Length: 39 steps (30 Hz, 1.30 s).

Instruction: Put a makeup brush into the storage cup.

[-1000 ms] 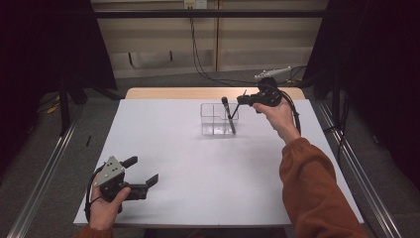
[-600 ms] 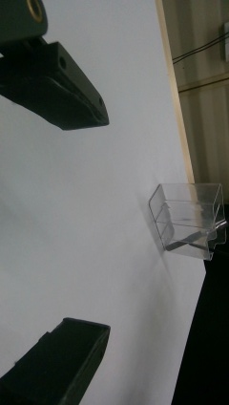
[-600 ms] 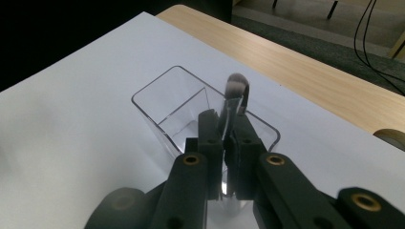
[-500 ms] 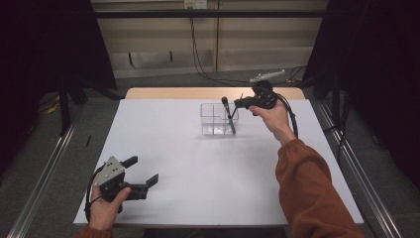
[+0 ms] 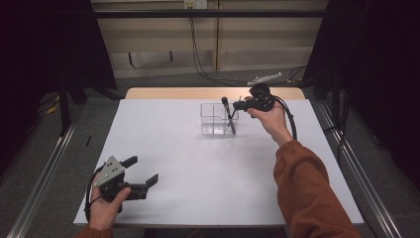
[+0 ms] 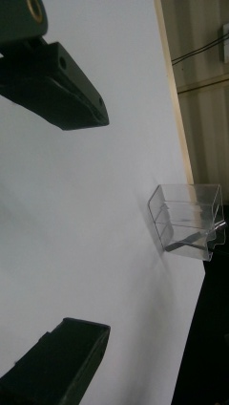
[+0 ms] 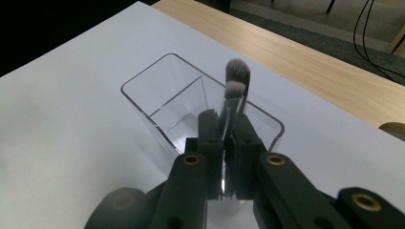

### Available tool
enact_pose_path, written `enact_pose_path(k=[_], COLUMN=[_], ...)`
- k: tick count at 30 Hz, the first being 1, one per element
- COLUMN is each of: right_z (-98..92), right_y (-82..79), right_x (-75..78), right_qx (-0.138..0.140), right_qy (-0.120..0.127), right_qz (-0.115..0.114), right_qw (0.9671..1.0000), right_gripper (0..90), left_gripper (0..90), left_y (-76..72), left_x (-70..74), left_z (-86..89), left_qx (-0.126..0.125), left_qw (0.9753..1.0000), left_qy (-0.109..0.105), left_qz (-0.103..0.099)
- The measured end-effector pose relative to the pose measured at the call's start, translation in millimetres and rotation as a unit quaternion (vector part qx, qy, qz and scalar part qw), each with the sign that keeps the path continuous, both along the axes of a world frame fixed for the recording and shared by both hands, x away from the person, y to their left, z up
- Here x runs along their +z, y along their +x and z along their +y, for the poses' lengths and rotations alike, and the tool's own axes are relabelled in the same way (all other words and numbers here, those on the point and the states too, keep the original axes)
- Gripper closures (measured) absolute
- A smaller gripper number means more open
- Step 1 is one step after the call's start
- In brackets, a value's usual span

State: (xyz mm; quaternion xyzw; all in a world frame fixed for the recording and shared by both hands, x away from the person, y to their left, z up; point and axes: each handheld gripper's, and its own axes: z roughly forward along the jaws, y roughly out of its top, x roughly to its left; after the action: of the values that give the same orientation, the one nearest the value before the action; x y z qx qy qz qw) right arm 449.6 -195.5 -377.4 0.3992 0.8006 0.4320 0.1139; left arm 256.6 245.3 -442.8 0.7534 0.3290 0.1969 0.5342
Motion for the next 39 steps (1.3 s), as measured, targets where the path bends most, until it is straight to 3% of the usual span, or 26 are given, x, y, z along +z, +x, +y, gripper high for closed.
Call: enact_pose_path(k=[21, 39], right_z=[2.1, -3.7], right_y=[3.0, 1.1], right_x=[-11.3, -19.8], right_qx=[-0.002, -0.008], right_qy=[-0.002, 0.012], right_qz=[0.013, 0.019], right_qw=[0.9999, 0.9997], right_gripper=[85.3, 83.3], left_gripper=[3.7, 3.8], left_y=[-0.3, 0.3], left_x=[0.5, -0.2], left_z=[0.3, 0.4], left_qx=[0.003, 0.001], left_qw=[1.0, 1.0], left_qy=[0.0, 0.001], left_qz=[-0.002, 0.001])
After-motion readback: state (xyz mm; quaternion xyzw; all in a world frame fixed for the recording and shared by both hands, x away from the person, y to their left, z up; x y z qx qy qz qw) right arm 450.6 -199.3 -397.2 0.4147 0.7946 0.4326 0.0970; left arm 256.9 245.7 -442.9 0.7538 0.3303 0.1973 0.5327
